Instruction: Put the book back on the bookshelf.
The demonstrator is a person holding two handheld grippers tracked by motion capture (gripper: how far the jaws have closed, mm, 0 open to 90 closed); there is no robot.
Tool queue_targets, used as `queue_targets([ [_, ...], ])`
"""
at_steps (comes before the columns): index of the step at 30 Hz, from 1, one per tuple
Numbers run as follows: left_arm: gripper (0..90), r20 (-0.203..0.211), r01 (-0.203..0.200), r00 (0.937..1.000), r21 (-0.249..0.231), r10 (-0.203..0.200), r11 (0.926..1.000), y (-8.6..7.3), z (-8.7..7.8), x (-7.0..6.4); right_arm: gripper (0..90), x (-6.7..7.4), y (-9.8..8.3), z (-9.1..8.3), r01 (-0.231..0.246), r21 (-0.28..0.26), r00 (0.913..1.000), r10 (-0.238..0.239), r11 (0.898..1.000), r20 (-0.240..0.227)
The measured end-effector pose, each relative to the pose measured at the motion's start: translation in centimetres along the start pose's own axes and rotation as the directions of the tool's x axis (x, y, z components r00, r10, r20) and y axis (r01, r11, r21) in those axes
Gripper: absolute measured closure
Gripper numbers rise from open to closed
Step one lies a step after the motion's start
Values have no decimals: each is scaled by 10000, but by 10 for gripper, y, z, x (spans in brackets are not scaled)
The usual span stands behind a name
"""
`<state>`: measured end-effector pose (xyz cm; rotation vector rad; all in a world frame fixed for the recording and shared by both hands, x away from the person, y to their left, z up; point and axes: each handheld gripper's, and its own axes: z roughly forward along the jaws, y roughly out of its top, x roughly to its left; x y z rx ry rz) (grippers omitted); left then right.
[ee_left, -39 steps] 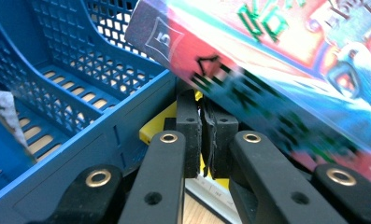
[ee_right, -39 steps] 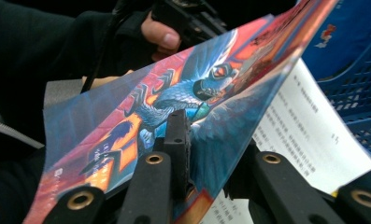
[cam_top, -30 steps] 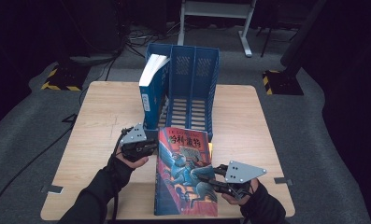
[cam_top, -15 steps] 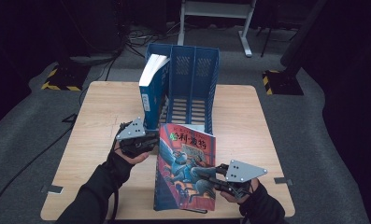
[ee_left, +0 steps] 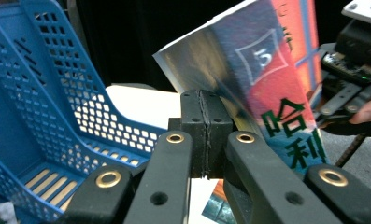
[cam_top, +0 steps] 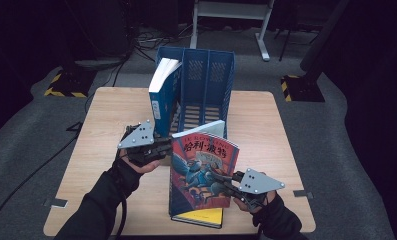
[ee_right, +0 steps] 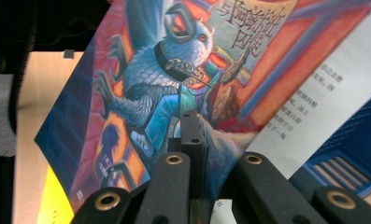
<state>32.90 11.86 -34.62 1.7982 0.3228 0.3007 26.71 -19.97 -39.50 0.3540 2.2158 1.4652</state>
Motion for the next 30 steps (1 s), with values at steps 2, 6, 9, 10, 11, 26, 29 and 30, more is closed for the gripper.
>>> queue_targets([
  [2,896,2,-51,10000,-52,51,10000,2,-1,-1,871,-1,1,0,60,-63,9999,-59,10000,162],
  [6,896,123,-132,9998,-228,134,9997,4,0,-4,872,-3,1,-1,49,-169,9992,-42,9998,389],
  [9,896,214,-356,9991,-340,363,9988,6,0,-7,873,-2,0,-2,284,-244,9979,-269,9993,597],
  [10,895,266,-377,9989,-425,389,9984,6,0,-9,873,-1,0,-2,420,-307,9966,-396,9986,728],
  [11,894,245,-432,9987,-482,444,9979,7,-1,-10,874,0,0,-2,501,-343,9956,-472,9982,814],
  [26,847,813,-639,9941,-971,719,9932,5,-10,-28,819,6,0,-16,750,-780,9965,-719,9941,420],
  [29,830,734,-727,9941,-965,799,9927,4,-9,-34,822,5,5,-18,731,-812,9970,-709,9940,300],
  [30,825,722,-754,9940,-949,824,9926,3,-9,-34,825,6,6,-18,780,-820,9968,-762,9936,249],
])
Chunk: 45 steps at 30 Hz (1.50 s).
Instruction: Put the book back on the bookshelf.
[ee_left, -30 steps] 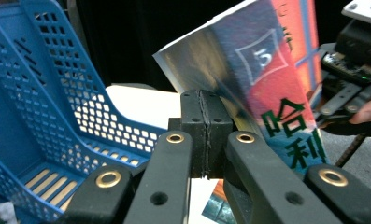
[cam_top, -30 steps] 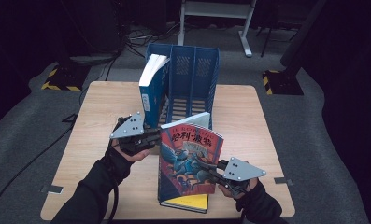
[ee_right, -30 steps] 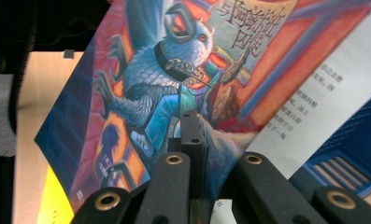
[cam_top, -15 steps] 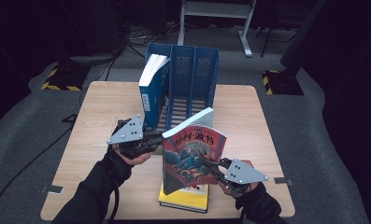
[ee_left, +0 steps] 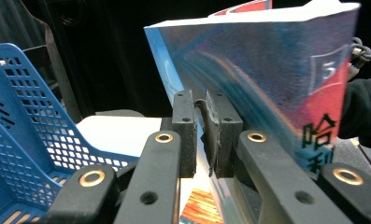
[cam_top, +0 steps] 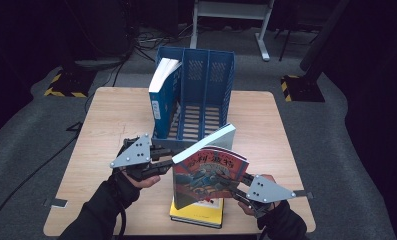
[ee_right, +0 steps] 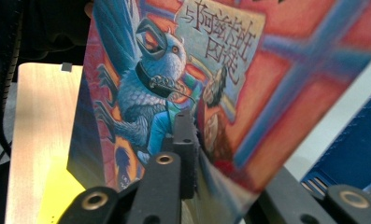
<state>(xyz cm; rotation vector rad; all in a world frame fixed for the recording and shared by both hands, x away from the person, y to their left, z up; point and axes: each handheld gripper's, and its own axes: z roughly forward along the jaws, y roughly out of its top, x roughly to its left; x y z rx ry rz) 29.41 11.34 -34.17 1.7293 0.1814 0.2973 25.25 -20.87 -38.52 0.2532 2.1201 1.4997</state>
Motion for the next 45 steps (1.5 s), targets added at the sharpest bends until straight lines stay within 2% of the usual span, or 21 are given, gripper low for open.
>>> queue_targets([
  [6,730,-403,149,9991,120,-144,9998,-5,-7,-3,866,2,2,-3,207,-6,9994,-207,9998,-285],
  [13,638,-918,405,9951,395,-367,9984,-14,-18,-8,871,7,-1,-10,341,-159,9987,-347,9993,-360],
  [21,587,-1067,622,9928,745,-541,9953,-27,-30,-12,872,10,-2,-12,499,-168,9980,-505,9986,-392],
  [27,518,-1033,840,9922,1455,-693,9858,-39,-39,-21,872,10,-3,-12,484,-236,9978,-494,9986,-437],
  [29,482,-1004,890,9922,1560,-738,9837,-42,-41,-24,872,10,-3,-12,503,-241,9977,-513,9984,-437],
  [32,398,-881,1005,9924,1828,-855,9780,-45,-37,-30,872,11,-2,-12,485,-238,9979,-495,9985,-417],
  [37,333,-553,1099,9935,2283,-998,9674,-52,-19,-39,871,11,-2,-11,496,-201,9980,-504,9986,-382],
  [43,341,-612,1302,9911,2529,-1185,9587,-60,5,-39,871,11,-2,-11,506,-217,9980,-514,9985,-368],
  [45,364,-528,1255,9919,2517,-1159,9596,-62,14,-38,870,12,-2,-11,574,-218,9977,-582,9981,-359],
])
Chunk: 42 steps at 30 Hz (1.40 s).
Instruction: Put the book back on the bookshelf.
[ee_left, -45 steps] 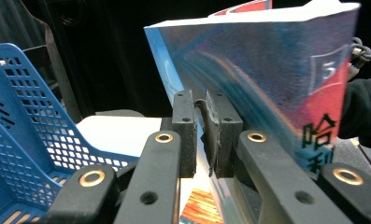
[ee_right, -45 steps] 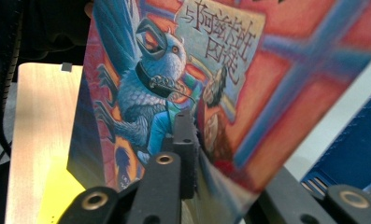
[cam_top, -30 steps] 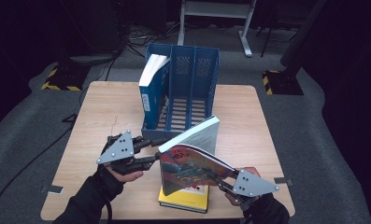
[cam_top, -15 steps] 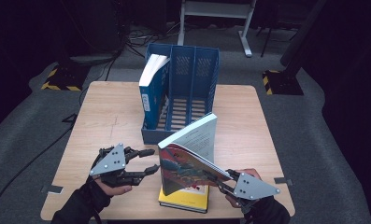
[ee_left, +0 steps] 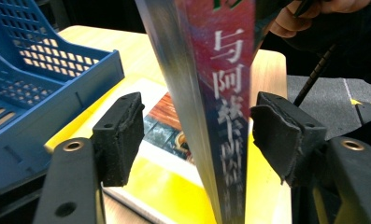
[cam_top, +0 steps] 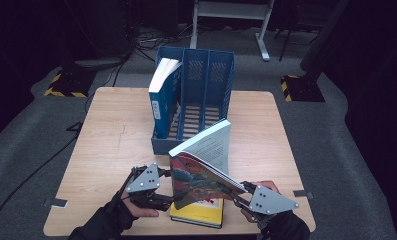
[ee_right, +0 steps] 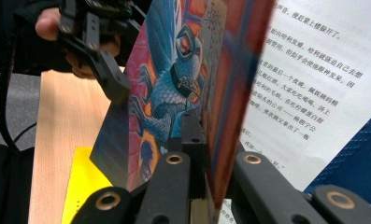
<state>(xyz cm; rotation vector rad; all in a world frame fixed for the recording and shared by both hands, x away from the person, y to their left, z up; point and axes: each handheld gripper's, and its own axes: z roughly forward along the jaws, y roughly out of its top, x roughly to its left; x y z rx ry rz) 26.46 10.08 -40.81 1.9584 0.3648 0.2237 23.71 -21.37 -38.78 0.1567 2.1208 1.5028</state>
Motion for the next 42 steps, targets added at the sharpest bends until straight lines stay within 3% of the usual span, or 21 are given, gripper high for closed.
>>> queue_targets([
  [9,525,53,-264,9996,-426,266,9987,8,18,5,862,0,-1,0,36,-2,9999,-36,10000,116],
  [15,617,-457,-884,9952,-434,864,9951,12,20,4,828,-3,-3,-1,26,139,9985,-34,9999,552],
  [17,647,-233,-790,9967,-563,778,9953,12,20,7,815,-6,-4,-3,-128,118,9976,120,9998,682],
  [21,666,-305,-1184,9927,-449,1171,9919,15,19,6,805,-9,-6,-5,-181,187,9964,165,9997,832],
  [26,711,-330,-1374,9902,-580,1357,9888,16,20,10,768,-13,-9,-8,-311,247,9931,281,9992,1136],
  [30,727,-210,-1404,9900,-672,1393,9878,16,19,14,735,-17,-9,-12,-471,160,9869,441,9988,1549],
  [33,736,-46,-1599,9871,-675,1599,9848,15,16,15,713,-24,-11,-18,-692,37,9765,670,9976,2049],
  [34,738,-2,-1615,9868,-685,1618,9845,15,15,15,685,-26,-11,-20,-864,-7,9698,843,9963,2287],
  [38,739,294,-1597,9863,-719,1621,9845,14,14,15,572,-30,-13,-19,-1177,-11,9586,1139,9930,2608],
  [42,739,496,-1421,9880,-818,1464,9865,11,12,17,473,-31,-15,-10,-1456,157,9623,1380,9892,2345],
])
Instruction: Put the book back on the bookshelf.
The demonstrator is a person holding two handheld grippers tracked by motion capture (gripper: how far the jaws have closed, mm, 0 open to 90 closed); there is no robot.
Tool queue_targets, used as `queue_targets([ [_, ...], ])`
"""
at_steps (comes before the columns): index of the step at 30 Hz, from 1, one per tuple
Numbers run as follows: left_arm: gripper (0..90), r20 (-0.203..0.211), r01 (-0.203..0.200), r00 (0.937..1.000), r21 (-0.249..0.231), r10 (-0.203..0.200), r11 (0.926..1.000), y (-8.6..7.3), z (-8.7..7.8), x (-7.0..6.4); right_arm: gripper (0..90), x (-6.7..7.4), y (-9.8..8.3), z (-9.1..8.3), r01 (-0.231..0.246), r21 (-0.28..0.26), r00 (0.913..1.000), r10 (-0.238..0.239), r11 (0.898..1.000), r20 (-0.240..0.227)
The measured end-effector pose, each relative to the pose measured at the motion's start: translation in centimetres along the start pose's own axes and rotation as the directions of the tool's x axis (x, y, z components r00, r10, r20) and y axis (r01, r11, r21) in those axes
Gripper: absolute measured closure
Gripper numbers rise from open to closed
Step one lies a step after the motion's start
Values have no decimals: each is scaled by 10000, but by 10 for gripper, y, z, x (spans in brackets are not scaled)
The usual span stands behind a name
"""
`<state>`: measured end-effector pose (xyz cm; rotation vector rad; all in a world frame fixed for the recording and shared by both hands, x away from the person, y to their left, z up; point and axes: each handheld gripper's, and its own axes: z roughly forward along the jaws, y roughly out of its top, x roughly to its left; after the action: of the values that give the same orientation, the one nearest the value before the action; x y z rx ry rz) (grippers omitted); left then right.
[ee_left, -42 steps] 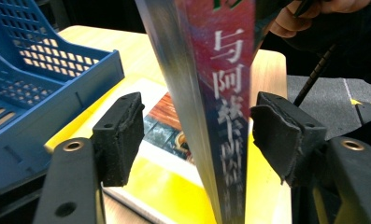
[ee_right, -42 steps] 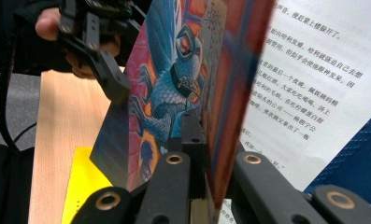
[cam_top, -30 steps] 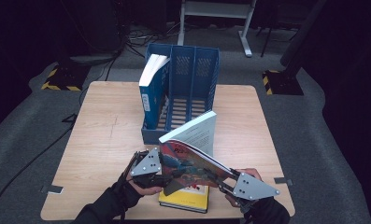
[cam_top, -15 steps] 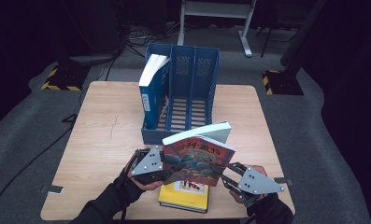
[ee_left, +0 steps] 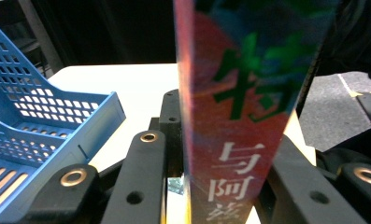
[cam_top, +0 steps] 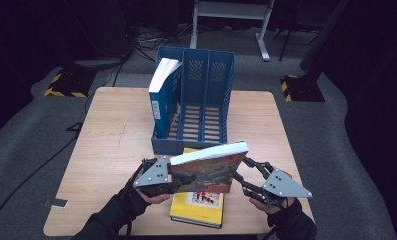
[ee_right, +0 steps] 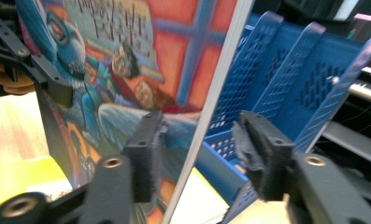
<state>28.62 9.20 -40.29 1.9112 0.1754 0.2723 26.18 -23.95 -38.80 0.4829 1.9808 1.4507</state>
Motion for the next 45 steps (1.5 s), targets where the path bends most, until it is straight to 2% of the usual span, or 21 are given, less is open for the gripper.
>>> queue_targets([
  [3,739,29,20,10000,-32,-20,10000,0,0,-1,430,2,-3,11,-147,345,9986,165,9993,-512],
  [6,736,-28,118,9999,-79,-118,9999,0,0,-1,455,5,-5,18,-239,512,9954,285,9984,-917],
  [8,732,-42,345,9994,-158,-346,9993,-1,0,0,457,9,-5,21,-62,542,9962,109,9985,-865],
  [11,723,-123,487,9987,-202,-490,9986,0,1,0,480,8,-5,20,-205,552,9952,257,9983,-946],
  [14,716,-122,895,9959,-436,-901,9950,2,1,2,504,7,-4,18,-199,492,9946,248,9986,-1003],
  [18,715,-214,1021,9944,-421,-1031,9939,5,2,2,515,7,-4,18,-219,444,9941,265,9988,-1048],
  [21,709,-227,1063,9939,-520,-1076,9930,6,1,1,519,8,-4,17,-207,433,9938,252,9988,-1078],
  [27,696,-172,989,9947,-1016,-1012,9899,20,-4,2,525,9,-2,17,-111,350,9930,152,9993,-1175],
  [39,673,-304,871,9953,-1240,-915,9885,41,-5,2,530,10,-1,16,-79,343,9927,120,9994,-1204],
  [45,686,-195,869,9958,-1231,-899,9886,42,-5,3,530,10,-1,16,-70,347,9927,111,9994,-1198],
])
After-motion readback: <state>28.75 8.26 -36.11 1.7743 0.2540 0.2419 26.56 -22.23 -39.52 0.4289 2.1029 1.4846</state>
